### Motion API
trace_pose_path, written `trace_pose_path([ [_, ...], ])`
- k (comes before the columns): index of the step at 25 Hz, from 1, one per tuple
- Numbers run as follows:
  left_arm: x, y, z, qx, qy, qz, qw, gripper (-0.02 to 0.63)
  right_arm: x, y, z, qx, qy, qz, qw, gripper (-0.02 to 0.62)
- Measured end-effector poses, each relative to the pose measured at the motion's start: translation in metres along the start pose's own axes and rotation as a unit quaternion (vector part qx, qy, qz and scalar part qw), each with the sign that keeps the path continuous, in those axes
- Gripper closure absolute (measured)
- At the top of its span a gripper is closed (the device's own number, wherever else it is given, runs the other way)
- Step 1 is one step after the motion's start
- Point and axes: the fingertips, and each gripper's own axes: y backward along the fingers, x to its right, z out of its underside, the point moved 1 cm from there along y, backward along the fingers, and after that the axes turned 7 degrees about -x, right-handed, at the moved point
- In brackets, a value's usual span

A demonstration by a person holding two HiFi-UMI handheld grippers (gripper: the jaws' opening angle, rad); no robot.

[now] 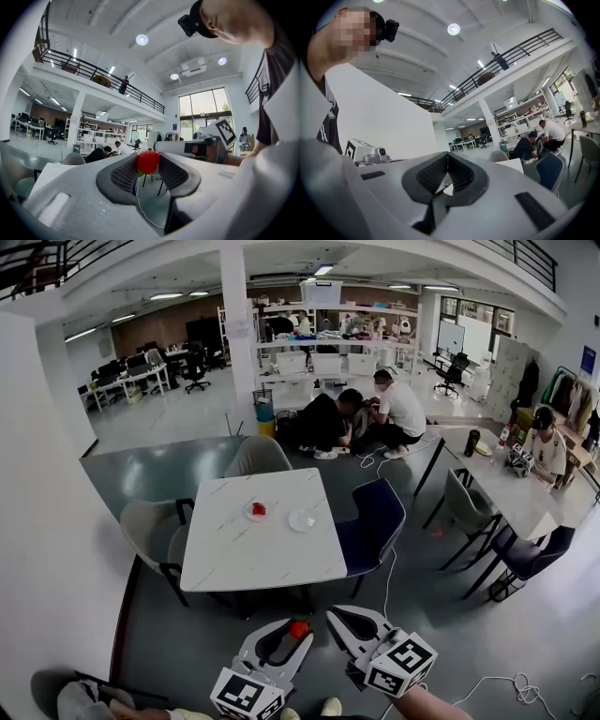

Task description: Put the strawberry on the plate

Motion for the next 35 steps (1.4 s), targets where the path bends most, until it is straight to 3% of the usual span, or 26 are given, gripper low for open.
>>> trace_pose_path([
  [11, 0.004, -0.033, -0.008, 0.001, -0.010, -0.016, 0.9998, 0.457, 0.036, 0.022, -0.004, 0.013, -0.003, -0.007, 1.000, 0.592],
  [17, -0.014, -0.047, -0.001, -0.012, -0.017, -0.029, 0.9994, 0.457, 0.052, 0.010, 0.000, 0.012, -0.016, -0.010, 1.000, 0.591],
  [24, -0.061, -0.077, 0.000, -0.014, -0.016, -0.020, 0.9996, 0.457, 0.082, -0.031, -0.004, 0.004, -0.019, 0.004, 1.000, 0.592],
  [35, -0.182, -0.135, -0.029, -0.003, -0.028, 0.020, 0.9994, 0.457, 0.131, -0.155, -0.044, 0.013, -0.009, 0.034, 0.999, 0.591],
])
